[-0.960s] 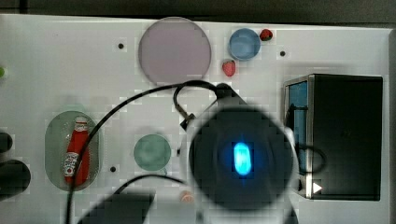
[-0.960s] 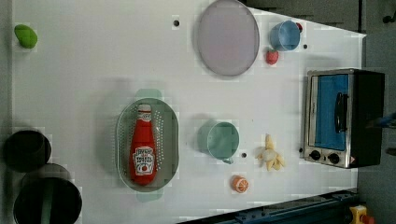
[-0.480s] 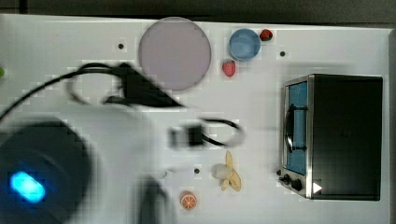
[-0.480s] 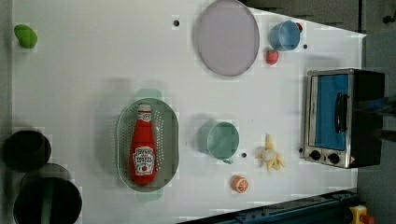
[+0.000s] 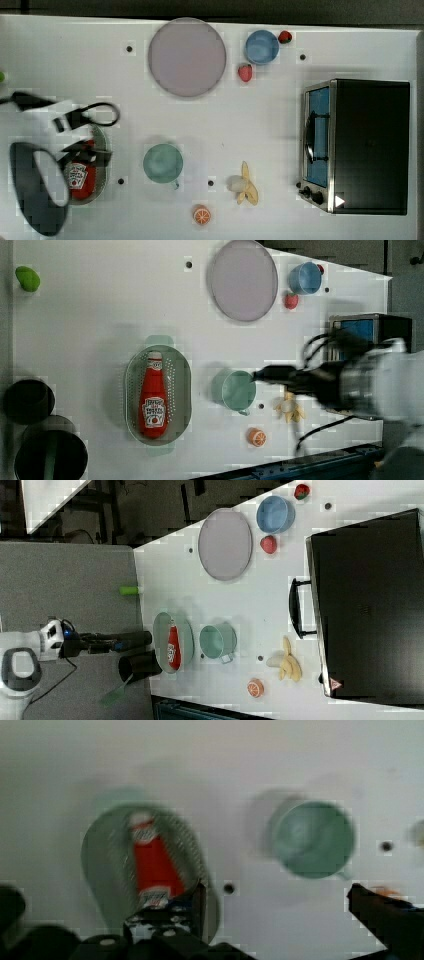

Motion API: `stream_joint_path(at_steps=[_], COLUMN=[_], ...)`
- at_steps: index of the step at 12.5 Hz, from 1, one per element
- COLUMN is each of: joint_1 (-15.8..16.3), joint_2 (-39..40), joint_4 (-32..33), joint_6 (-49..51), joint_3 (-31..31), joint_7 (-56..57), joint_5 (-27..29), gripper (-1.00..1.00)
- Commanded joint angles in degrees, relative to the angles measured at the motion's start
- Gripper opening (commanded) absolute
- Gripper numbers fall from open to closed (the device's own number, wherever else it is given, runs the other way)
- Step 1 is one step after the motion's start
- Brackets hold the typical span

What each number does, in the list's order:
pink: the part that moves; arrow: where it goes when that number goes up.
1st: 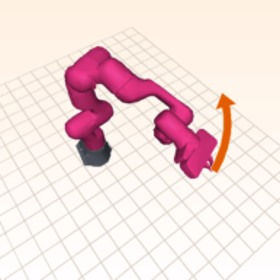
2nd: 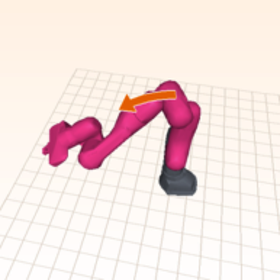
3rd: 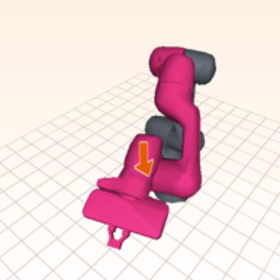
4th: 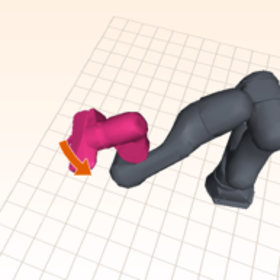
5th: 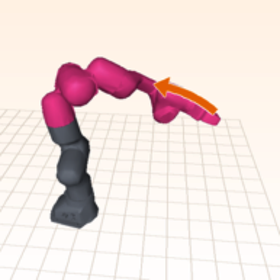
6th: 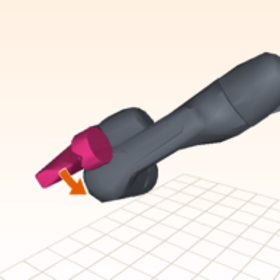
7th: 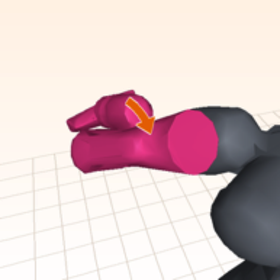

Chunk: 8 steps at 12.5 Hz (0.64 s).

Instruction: Pick ketchup from strainer and place it on the table

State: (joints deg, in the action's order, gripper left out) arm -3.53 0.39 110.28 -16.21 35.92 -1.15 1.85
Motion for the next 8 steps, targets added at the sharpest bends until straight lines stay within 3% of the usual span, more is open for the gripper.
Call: stream_joint_path(at_steps=[1,4,8], joint_1=[1.0,1.7,3.0], joint_2=[2.0,6.8,12.6], joint_4=[-0.5,2.7,8.5], joint_6=[-3.9,-8.8,-19.8], joint_3=[4.0,7.3,7.6], joint_7=[-1.7,-1.8,-3.4], joint_5=[-0.1,-1.9,-9.3], gripper=[1.00,1.00,1.00])
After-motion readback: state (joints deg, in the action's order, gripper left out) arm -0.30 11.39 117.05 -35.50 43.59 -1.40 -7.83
